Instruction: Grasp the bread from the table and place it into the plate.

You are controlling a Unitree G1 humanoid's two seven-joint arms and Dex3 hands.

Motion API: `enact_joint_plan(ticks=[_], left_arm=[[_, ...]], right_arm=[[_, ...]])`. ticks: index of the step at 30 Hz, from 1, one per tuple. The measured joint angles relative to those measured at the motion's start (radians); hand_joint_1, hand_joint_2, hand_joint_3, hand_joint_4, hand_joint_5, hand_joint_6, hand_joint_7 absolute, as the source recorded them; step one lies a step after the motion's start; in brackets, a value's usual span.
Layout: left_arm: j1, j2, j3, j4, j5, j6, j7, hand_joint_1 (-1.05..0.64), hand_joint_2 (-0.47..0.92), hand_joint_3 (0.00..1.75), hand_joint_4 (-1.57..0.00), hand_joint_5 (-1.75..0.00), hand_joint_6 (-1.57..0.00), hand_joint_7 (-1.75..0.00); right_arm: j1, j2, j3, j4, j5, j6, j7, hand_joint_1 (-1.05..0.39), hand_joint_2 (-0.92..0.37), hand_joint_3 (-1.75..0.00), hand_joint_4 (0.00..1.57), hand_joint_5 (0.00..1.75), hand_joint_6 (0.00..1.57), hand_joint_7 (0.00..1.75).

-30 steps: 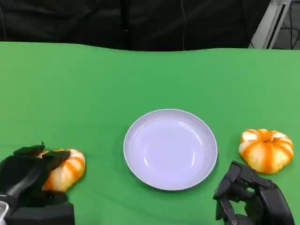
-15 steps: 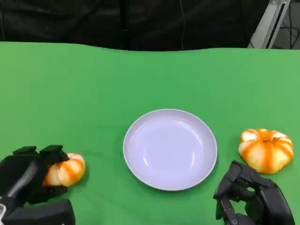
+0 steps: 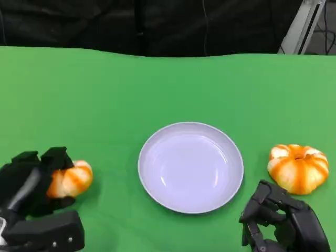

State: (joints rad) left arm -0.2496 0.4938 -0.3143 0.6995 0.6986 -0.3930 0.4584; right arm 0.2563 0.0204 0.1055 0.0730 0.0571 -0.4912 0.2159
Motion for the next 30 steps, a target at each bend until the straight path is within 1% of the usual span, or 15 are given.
enact_joint_plan(ticks=[5, 7, 9, 13, 16, 19, 24, 30], left_arm=[[-0.014, -0.007, 0.009, -0.067, -0.001, 0.007, 0.0, -0.07, 0.92, 0.3, -0.63, -1.75, -0.52, -1.75], [-0.014, -0.011, 0.01, -0.086, -0.003, 0.016, -0.011, -0.09, 0.92, 0.4, -0.64, -1.75, -0.53, -1.75], [-0.016, -0.03, 0.013, -0.15, -0.019, 0.044, -0.052, -0.13, 0.92, 0.45, -0.61, -1.75, -0.5, -1.75], [-0.043, -0.067, 0.015, -0.254, -0.022, 0.072, -0.099, -0.09, 0.89, 0.47, -0.64, -1.75, -0.53, -1.75], [-0.073, -0.1, 0.007, -0.286, -0.02, 0.078, -0.111, -0.1, 0.88, 0.47, -0.64, -1.75, -0.53, -1.75], [-0.096, -0.133, -0.008, -0.294, -0.013, 0.088, -0.127, -0.1, 0.85, 0.47, -0.64, -1.75, -0.55, -1.75], [-0.127, -0.208, -0.06, -0.288, 0.007, 0.098, -0.147, -0.11, 0.84, 0.49, -0.64, -1.75, -0.55, -1.75], [-0.188, -0.28, -0.13, -0.201, 0.044, 0.079, -0.147, -0.12, 0.84, 0.48, -0.61, -1.75, -0.53, -1.75]], right_arm=[[0.0, 0.0, 0.0, 0.0, -0.001, 0.0, 0.0, -0.13, -0.61, -1.11, 0.82, 1.75, 0.75, 1.55], [0.001, 0.0, -0.002, 0.0, 0.0, 0.0, 0.0, -0.13, -0.61, -1.11, 0.82, 1.75, 0.75, 1.55], [0.001, -0.001, -0.003, 0.001, 0.001, 0.001, 0.001, -0.13, -0.61, -1.11, 0.82, 1.75, 0.75, 1.55], [-0.001, -0.001, -0.001, 0.001, 0.0, 0.0, 0.003, -0.14, -0.62, -1.11, 0.82, 1.75, 0.75, 1.55], [0.002, -0.001, -0.001, 0.001, 0.004, 0.001, 0.004, -0.13, -0.62, -1.11, 0.82, 1.75, 0.75, 1.54], [0.003, -0.001, -0.001, 0.001, 0.006, 0.0, 0.009, -0.13, -0.62, -1.11, 0.82, 1.75, 0.75, 1.54], [0.007, 0.0, 0.002, 0.001, 0.006, -0.001, 0.009, -0.13, -0.61, -1.11, 0.82, 1.75, 0.76, 1.54], [0.015, 0.001, 0.003, -0.003, 0.005, -0.001, 0.005, -0.13, -0.61, -1.11, 0.82, 1.75, 0.76, 1.54]])
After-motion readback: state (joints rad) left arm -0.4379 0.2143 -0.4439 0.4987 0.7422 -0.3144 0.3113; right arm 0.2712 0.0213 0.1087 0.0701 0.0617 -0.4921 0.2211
